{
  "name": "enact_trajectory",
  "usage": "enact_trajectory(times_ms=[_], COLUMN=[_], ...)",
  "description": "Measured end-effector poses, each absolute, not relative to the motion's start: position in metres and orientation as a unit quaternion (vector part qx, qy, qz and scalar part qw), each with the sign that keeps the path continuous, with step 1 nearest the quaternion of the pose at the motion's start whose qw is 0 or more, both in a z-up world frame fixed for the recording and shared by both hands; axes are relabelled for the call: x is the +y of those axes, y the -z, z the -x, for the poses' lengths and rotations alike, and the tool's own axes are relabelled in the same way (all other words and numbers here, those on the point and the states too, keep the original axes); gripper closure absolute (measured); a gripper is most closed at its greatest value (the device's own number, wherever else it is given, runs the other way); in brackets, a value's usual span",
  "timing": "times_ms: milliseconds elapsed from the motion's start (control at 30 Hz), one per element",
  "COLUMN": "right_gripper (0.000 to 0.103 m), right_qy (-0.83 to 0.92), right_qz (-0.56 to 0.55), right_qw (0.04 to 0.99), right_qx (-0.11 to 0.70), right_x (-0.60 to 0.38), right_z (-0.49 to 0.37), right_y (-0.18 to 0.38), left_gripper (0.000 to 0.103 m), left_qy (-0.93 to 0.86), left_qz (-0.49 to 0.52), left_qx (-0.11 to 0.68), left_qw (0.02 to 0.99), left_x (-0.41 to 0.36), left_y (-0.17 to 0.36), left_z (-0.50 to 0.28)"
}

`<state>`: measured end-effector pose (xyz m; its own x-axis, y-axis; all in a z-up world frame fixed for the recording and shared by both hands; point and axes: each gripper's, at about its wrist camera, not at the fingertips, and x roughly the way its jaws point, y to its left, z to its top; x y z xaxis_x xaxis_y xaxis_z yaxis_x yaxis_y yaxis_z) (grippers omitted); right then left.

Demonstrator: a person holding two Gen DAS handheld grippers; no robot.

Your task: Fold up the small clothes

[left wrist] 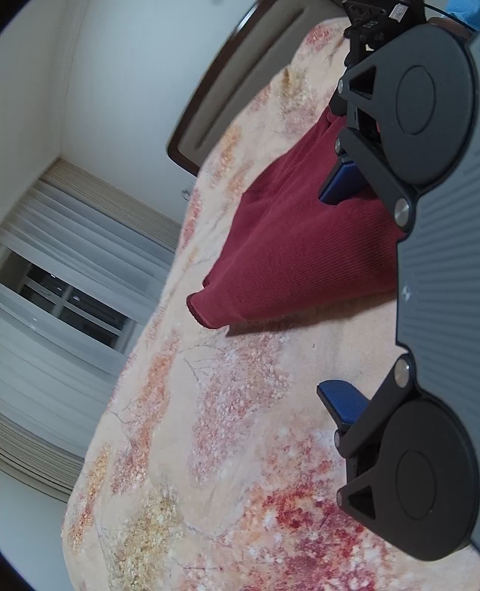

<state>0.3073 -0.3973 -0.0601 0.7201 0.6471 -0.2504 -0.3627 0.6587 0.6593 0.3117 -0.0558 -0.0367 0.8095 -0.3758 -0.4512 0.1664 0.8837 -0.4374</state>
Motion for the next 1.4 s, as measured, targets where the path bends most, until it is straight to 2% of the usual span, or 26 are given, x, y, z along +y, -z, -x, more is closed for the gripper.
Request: enact_trajectory(times_ms=[367, 500, 733, 833, 900, 1033, 1200, 1300, 1400], right_gripper=[0.001, 0.001, 0.002, 0.009, 0.019, 0.025, 0.026, 0.028, 0.030], right_qy=[-0.287, -0.289, -0.295, -0.286, -0.275, -0.266, -0.257, -0.258, -0.253], right_qz=[-0.300, -0.305, -0.336, -0.351, -0.359, -0.355, -0.325, -0.331, -0.330], right_qw=[0.878, 0.877, 0.867, 0.865, 0.865, 0.868, 0.878, 0.875, 0.876], right_qx=[0.236, 0.234, 0.220, 0.215, 0.216, 0.223, 0.240, 0.242, 0.244], right_x=[-0.399, -0.400, -0.410, -0.416, -0.419, -0.420, -0.410, -0.412, -0.412], right_z=[-0.304, -0.304, -0.301, -0.299, -0.299, -0.298, -0.300, -0.301, -0.302], right_y=[0.060, 0.061, 0.064, 0.065, 0.067, 0.068, 0.065, 0.067, 0.067], left_gripper=[0.000, 0.001, 0.001, 0.001, 0.001, 0.002, 0.008, 0.019, 0.035], left_qy=[0.149, 0.154, 0.173, 0.179, 0.180, 0.183, 0.184, 0.184, 0.197], left_qz=[0.186, 0.166, 0.192, 0.201, 0.202, 0.204, 0.220, 0.222, 0.232], left_qx=[0.326, 0.319, 0.287, 0.277, 0.275, 0.268, 0.283, 0.310, 0.331], left_qw=[0.915, 0.920, 0.922, 0.922, 0.922, 0.924, 0.915, 0.906, 0.893], left_x=[-0.069, -0.072, -0.061, -0.058, -0.058, -0.057, -0.054, -0.053, -0.055], left_y=[0.022, 0.027, 0.042, 0.045, 0.045, 0.045, 0.037, 0.029, 0.024], left_z=[-0.352, -0.350, -0.342, -0.340, -0.339, -0.337, -0.339, -0.343, -0.347])
